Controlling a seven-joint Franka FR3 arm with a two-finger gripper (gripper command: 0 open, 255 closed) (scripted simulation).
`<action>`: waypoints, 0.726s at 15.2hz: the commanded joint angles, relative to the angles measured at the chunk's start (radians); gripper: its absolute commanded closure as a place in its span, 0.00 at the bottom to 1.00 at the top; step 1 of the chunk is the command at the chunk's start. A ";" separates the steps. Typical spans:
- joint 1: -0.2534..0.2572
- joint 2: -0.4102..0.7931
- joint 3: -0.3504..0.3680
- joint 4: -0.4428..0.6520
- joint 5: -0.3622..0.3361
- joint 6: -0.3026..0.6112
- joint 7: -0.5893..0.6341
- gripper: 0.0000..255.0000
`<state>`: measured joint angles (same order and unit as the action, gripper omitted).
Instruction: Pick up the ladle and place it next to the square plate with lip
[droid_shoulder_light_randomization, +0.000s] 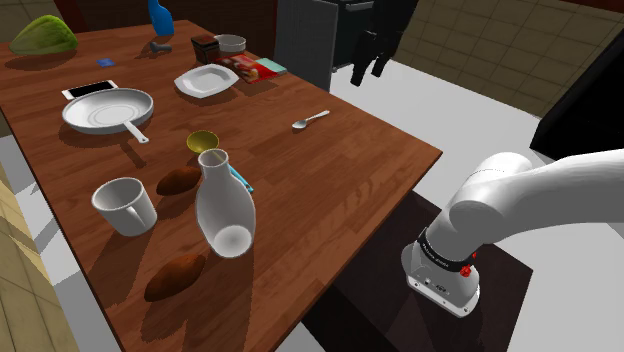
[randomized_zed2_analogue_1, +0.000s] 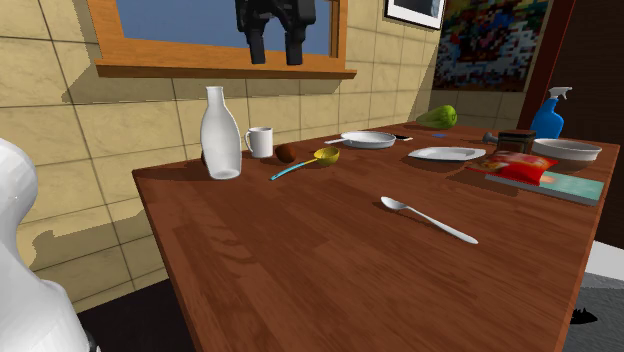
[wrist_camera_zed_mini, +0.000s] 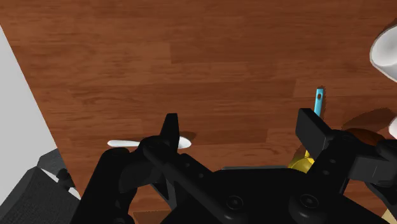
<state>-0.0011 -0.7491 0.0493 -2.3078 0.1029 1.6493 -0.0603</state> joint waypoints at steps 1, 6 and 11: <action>0.000 0.000 0.000 0.000 0.000 0.000 0.000 0.00; 0.013 0.116 0.102 0.002 0.012 0.121 0.095 0.00; 0.017 0.262 0.201 0.038 -0.004 0.232 0.198 0.00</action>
<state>0.0148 -0.5131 0.2310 -2.2789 0.1036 1.8633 0.1156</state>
